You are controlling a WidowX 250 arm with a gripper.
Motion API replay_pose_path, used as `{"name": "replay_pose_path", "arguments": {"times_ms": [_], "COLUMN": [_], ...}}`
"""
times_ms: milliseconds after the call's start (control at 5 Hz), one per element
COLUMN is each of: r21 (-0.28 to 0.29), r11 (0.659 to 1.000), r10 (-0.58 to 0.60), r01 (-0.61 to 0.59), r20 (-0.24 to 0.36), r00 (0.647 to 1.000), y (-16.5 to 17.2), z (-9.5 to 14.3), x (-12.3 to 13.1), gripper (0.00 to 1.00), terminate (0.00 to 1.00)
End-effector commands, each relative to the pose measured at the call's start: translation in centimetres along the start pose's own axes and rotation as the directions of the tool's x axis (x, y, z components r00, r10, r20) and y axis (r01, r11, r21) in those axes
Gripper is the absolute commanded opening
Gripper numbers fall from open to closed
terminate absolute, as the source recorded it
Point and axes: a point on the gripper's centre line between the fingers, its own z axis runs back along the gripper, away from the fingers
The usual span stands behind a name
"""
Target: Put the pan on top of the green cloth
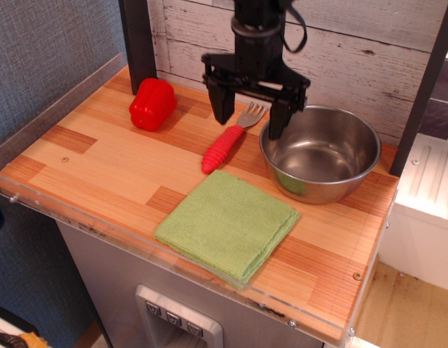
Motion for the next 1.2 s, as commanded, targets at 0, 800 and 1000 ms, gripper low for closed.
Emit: {"name": "replay_pose_path", "arguments": {"times_ms": [0, 800, 1000], "r21": [-0.01, -0.029, -0.08], "r11": [1.0, 1.0, 0.994], "r10": [0.019, 0.01, 0.072], "r01": [-0.019, -0.01, -0.07], "r20": [0.014, -0.001, 0.033], "r00": [1.0, 1.0, 0.997], "y": [0.3, -0.9, -1.1], "z": [-2.3, -3.9, -2.6], "x": [1.4, 0.5, 0.4], "gripper": [1.0, 0.0, 0.0], "terminate": [0.0, 0.0, 0.0]}}
